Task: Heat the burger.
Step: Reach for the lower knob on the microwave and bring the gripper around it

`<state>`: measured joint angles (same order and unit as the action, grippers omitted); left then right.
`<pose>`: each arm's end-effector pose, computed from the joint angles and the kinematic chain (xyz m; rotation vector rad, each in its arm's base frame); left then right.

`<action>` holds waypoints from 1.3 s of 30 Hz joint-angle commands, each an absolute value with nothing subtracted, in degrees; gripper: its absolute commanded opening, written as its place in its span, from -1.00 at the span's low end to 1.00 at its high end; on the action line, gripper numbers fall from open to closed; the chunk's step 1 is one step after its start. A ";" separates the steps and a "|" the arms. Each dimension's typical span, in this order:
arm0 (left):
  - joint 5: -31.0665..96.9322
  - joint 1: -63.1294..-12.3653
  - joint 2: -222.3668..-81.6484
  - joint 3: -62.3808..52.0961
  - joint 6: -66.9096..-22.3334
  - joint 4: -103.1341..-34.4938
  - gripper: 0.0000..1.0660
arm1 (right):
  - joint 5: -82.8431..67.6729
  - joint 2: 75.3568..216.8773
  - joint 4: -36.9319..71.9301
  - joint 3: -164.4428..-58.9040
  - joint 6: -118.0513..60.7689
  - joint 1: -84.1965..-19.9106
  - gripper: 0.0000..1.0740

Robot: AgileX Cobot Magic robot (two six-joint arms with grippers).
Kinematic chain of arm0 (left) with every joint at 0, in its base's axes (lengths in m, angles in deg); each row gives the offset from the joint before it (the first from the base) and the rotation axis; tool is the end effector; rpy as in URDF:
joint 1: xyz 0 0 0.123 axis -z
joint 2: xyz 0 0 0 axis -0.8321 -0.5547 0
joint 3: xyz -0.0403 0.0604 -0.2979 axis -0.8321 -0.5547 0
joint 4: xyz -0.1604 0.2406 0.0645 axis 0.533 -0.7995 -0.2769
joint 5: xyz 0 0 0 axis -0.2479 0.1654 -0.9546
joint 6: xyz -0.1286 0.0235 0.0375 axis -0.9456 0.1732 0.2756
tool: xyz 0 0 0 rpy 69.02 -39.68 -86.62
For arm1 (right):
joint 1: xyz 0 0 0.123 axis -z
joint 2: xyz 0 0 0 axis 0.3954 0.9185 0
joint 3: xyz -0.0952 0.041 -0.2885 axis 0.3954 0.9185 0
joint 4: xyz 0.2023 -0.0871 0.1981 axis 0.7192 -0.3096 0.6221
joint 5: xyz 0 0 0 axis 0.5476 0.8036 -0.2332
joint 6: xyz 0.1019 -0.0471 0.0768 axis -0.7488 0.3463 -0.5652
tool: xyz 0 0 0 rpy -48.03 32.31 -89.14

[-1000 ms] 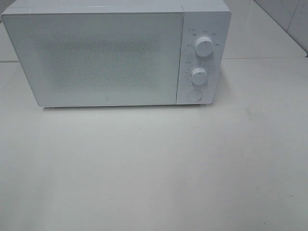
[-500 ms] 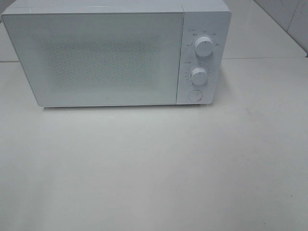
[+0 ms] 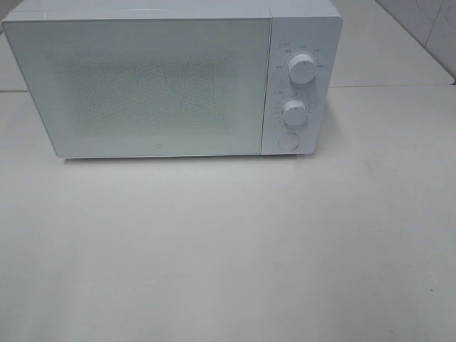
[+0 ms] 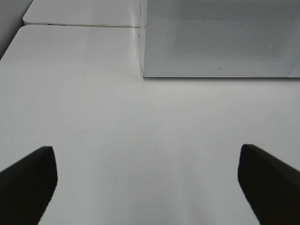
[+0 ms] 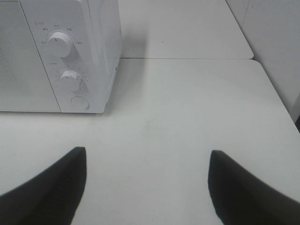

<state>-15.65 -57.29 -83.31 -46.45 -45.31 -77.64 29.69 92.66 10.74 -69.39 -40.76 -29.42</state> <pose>0.0528 -0.0109 0.2833 0.0412 2.0128 -0.0750 0.1261 0.0048 0.2916 -0.0231 1.8939 0.0371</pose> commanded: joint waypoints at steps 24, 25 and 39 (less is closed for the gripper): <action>-15.31 -57.40 -82.05 -46.51 -45.77 -77.58 0.83 | -11.91 123.37 10.45 -65.84 -41.56 -29.25 0.32; -15.31 -57.40 -82.05 -46.51 -45.77 -77.58 0.83 | -11.91 123.37 10.45 -65.84 -41.56 -29.25 0.32; -15.31 -57.40 -82.05 -46.51 -45.77 -77.58 0.83 | -32.94 141.30 13.95 -65.84 -37.49 -29.25 0.32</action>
